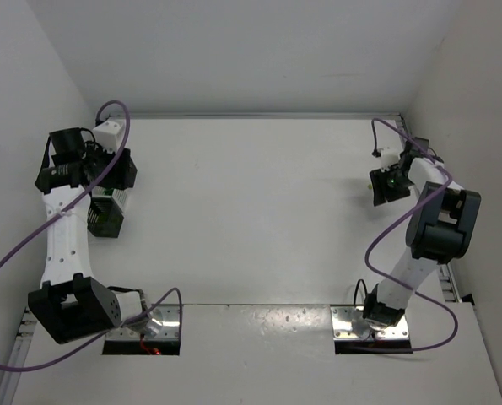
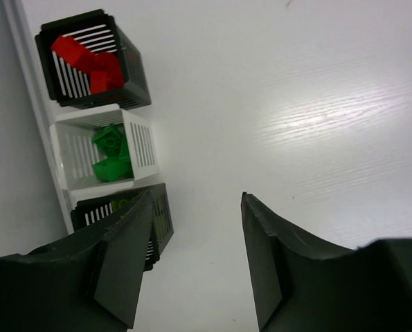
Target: Sort the legos into containers by color
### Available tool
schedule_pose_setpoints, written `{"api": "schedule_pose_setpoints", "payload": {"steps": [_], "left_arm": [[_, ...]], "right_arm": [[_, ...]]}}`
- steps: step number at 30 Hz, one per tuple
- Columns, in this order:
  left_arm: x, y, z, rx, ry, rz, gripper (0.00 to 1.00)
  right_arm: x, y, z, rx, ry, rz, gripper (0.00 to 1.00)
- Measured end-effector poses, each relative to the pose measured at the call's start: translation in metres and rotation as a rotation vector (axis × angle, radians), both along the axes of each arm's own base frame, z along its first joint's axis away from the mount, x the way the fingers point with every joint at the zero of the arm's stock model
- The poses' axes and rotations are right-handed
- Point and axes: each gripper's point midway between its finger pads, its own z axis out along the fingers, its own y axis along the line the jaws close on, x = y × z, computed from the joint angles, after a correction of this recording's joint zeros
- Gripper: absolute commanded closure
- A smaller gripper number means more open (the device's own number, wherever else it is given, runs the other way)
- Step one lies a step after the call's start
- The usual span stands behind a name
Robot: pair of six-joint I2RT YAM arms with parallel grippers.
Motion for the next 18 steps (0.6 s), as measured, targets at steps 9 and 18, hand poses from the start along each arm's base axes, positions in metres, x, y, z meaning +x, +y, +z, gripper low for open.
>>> {"api": "schedule_pose_setpoints", "payload": {"steps": [9,18], "left_arm": [[0.001,-0.023,0.015,-0.081,-0.027,-0.085,0.38],[0.004,-0.029,0.014,-0.128,-0.011,-0.097,0.38]], "right_arm": [[0.024,-0.005,-0.032,-0.011,0.005,0.071,0.53],[0.062,-0.013,-0.04,-0.028,-0.056,0.068,0.53]]}}
